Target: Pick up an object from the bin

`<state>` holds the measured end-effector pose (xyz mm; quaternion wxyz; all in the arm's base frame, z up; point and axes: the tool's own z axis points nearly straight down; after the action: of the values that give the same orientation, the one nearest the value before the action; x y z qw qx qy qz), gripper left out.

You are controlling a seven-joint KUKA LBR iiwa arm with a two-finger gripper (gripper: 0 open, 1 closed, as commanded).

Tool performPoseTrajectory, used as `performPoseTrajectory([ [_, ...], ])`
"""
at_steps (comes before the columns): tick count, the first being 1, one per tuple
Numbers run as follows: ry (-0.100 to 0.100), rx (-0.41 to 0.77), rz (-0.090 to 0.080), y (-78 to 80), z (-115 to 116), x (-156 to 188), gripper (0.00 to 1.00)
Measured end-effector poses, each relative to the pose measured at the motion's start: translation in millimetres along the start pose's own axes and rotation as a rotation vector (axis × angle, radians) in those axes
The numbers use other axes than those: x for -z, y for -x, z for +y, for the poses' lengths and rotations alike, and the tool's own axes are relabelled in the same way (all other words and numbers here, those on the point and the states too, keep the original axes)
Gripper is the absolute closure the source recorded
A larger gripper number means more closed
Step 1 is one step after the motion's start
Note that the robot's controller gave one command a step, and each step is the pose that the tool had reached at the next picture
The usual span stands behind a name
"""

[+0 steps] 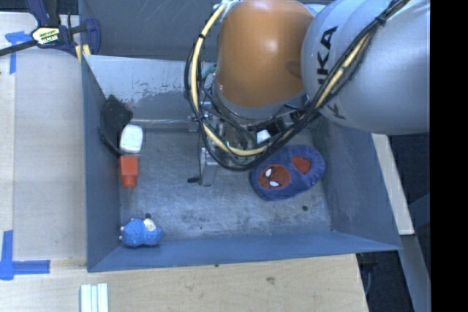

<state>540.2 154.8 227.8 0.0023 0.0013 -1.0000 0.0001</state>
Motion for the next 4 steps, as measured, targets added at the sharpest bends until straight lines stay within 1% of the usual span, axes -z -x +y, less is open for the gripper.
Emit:
performPoseTrajectory([
  [1, 0.000, 0.342, -0.007, -49.5, 71.8, -159.3, 0.00],
  [2, 0.001, 0.383, -0.011, -49.1, 88.8, -126.2, 0.00],
  [3, 0.002, 0.393, -0.010, -54.6, 90.7, -117.6, 0.00],
  [4, 0.001, 0.347, -0.012, -53.2, 88.6, -158.5, 0.00],
])
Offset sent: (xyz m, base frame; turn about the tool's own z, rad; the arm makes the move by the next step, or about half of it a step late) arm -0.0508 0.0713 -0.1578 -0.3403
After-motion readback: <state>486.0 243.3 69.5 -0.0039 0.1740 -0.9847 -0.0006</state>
